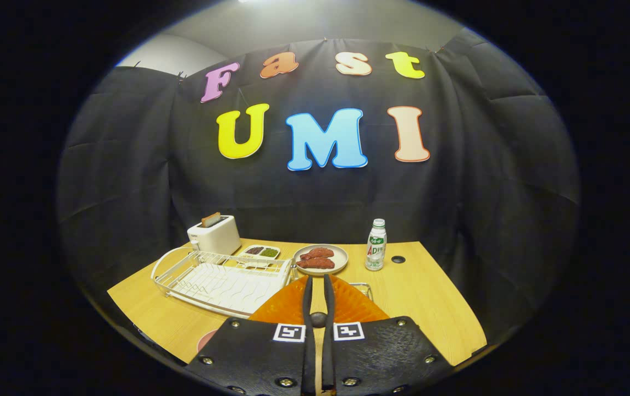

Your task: Take the plate from the dish rack, then take the spoon from the basket and place it into the plate.

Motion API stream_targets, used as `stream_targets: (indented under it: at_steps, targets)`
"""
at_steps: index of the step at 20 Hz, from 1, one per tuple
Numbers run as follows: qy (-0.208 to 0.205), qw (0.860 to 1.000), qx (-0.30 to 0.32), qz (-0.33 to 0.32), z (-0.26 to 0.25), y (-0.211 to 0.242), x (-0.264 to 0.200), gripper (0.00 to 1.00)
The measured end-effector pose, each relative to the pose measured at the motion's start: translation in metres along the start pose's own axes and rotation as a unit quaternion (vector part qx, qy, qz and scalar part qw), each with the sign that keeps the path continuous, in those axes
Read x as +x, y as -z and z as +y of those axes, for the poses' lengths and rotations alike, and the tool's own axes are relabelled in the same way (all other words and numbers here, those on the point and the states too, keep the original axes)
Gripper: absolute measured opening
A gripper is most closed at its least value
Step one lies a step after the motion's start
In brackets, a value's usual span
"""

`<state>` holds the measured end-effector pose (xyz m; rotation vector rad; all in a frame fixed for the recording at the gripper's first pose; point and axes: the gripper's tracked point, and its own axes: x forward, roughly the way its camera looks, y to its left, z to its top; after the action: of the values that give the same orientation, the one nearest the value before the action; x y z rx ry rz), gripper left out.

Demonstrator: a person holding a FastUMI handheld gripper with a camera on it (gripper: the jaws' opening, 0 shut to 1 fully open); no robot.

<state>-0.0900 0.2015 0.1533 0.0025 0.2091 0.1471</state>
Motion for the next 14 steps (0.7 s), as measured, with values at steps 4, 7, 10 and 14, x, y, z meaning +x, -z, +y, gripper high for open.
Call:
stream_targets:
  at_steps: [4, 7, 10, 14]
  targets:
    - [-0.014, 1.0, 0.007, 0.024, 0.029, 0.021, -0.002, 0.04]
    - [-0.026, 0.999, 0.004, 0.035, 0.049, 0.031, -0.001, 0.05]
    - [-0.039, 0.998, 0.003, 0.052, 0.069, 0.043, 0.0, 0.04]
    - [-0.061, 0.995, -0.005, 0.077, 0.099, 0.06, 0.008, 0.04]
